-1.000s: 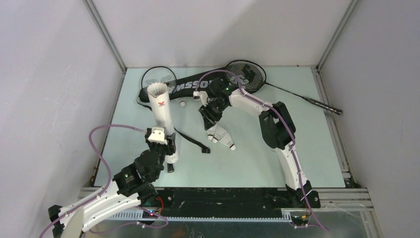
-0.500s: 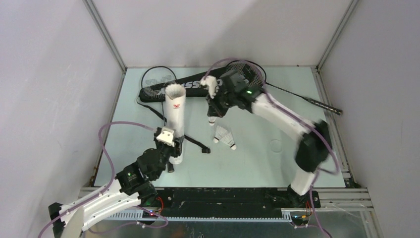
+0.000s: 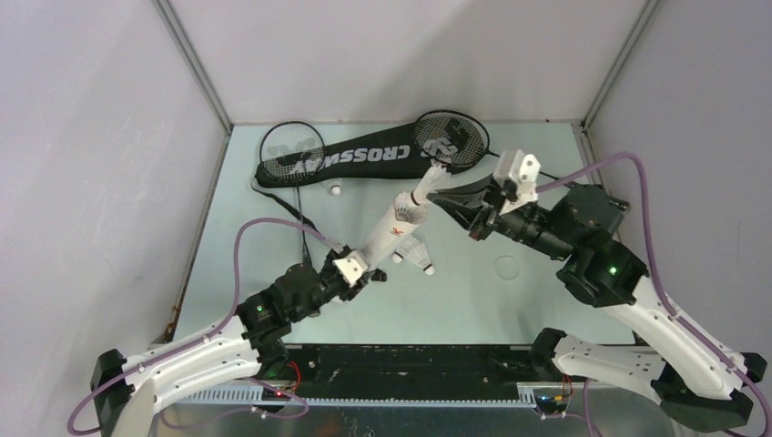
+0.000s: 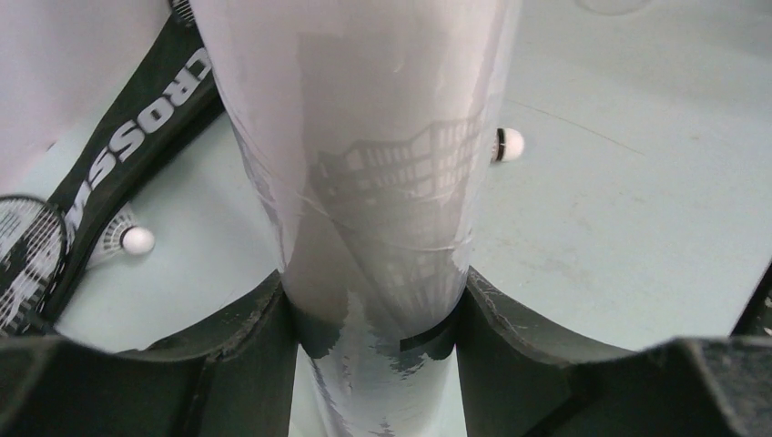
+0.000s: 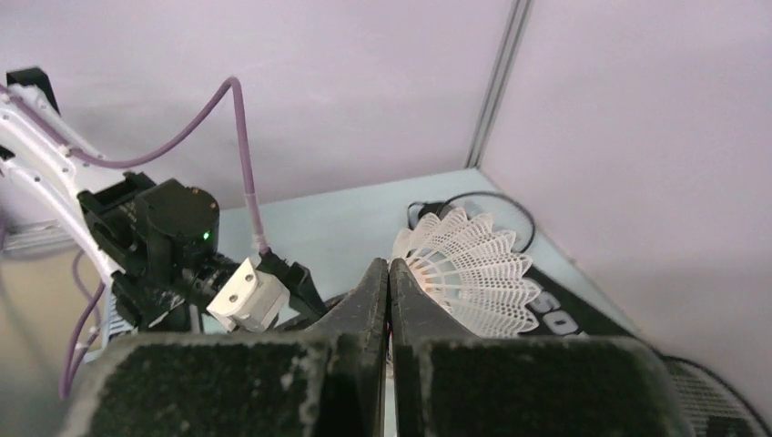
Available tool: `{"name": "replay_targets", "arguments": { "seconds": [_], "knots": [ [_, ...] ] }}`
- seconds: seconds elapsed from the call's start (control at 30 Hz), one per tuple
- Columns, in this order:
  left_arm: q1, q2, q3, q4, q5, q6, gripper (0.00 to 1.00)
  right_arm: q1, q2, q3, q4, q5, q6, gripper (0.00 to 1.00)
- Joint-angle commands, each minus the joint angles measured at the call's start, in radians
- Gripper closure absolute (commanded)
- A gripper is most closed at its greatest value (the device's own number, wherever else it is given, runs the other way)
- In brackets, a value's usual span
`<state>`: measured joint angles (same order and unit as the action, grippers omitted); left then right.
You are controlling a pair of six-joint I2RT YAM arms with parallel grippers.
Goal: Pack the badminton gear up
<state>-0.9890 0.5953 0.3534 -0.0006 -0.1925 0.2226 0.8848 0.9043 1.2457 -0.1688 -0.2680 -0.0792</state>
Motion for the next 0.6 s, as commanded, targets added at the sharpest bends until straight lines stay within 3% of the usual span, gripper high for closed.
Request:
{"name": "replay_targets", "arguments": {
  "seconds": [0.0,0.43,0.57],
  "knots": [
    [-0.005,0.012,0.039,0.081,0.143,0.055,1.0,0.031,0.05,-0.035,-0.046,0.026,0.046,1.0],
    [-0.005,-0.014,0.013,0.085,0.184,0.086,1.0,0.057,0.08,-0.029,-0.236,-0.072,0.126,0.98],
    [-0.005,-0.005,0.023,0.055,0.257,0.126,1.0,0.059,0.119,-0.014,-0.283,-0.107,0.178,0.96]
  ]
}}
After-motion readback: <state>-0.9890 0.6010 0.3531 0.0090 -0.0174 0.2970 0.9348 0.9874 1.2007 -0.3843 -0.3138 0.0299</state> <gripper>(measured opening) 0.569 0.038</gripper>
